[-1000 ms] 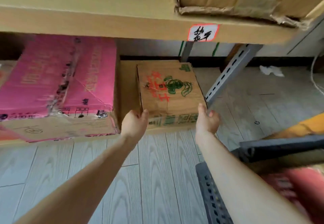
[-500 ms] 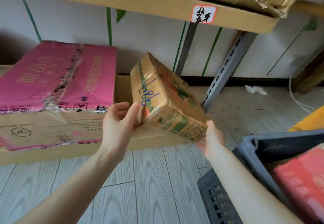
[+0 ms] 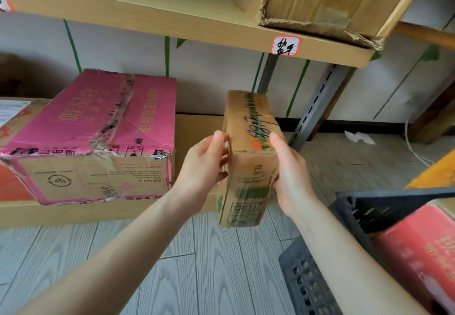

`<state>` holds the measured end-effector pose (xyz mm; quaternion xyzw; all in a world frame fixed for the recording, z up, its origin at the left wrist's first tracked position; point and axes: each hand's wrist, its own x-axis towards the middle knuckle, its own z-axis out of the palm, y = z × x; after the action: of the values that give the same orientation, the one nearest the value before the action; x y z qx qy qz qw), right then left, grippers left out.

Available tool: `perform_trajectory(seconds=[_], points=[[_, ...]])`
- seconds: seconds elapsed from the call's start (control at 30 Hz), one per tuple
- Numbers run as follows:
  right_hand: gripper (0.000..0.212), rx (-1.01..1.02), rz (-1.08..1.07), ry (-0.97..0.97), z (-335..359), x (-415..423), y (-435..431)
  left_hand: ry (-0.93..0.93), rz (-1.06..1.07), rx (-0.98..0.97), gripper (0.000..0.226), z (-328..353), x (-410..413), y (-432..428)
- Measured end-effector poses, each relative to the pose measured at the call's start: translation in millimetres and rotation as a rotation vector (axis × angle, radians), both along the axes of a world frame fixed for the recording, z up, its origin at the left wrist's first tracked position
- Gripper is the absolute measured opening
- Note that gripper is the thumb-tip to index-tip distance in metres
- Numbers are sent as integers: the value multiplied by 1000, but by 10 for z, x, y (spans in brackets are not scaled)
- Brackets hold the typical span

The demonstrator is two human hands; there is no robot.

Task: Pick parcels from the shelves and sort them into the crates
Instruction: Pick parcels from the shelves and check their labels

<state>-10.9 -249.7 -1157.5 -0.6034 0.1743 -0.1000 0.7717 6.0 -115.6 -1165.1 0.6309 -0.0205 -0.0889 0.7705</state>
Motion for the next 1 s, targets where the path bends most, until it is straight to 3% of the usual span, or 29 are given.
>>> perform_trajectory(seconds=[0.07, 0.13, 0.23, 0.33, 0.43, 0.6, 0.73, 0.83, 1.0], points=[[12, 151, -154, 8, -50, 6, -70, -114, 18, 112, 20, -130, -16, 13], [17, 181, -265, 44, -106, -9, -141, -150, 72, 328, 21, -283, -16, 30], [17, 130, -308, 89, -120, -19, -242, 99, 7, 500, 29, -496, -23, 48], [27, 141, -340, 130, -90, -4, -345, 380, -155, 326, 34, -654, -12, 80], [32, 135, -294, 94, -90, -52, -361, 496, -216, 199, 53, -749, -24, 80], [49, 264, -97, 52, -44, -5, -418, 474, 23, -37, 34, -768, -19, 100], [41, 438, -196, 267, -324, 157, -513, 369, 141, -191, 47, -687, 61, 128], [36, 389, -285, 394, -658, 270, -591, 307, 195, -138, 57, -674, 138, 108], [34, 312, -396, 459, -950, 500, -655, 241, 268, 14, 56, -735, 331, 23]])
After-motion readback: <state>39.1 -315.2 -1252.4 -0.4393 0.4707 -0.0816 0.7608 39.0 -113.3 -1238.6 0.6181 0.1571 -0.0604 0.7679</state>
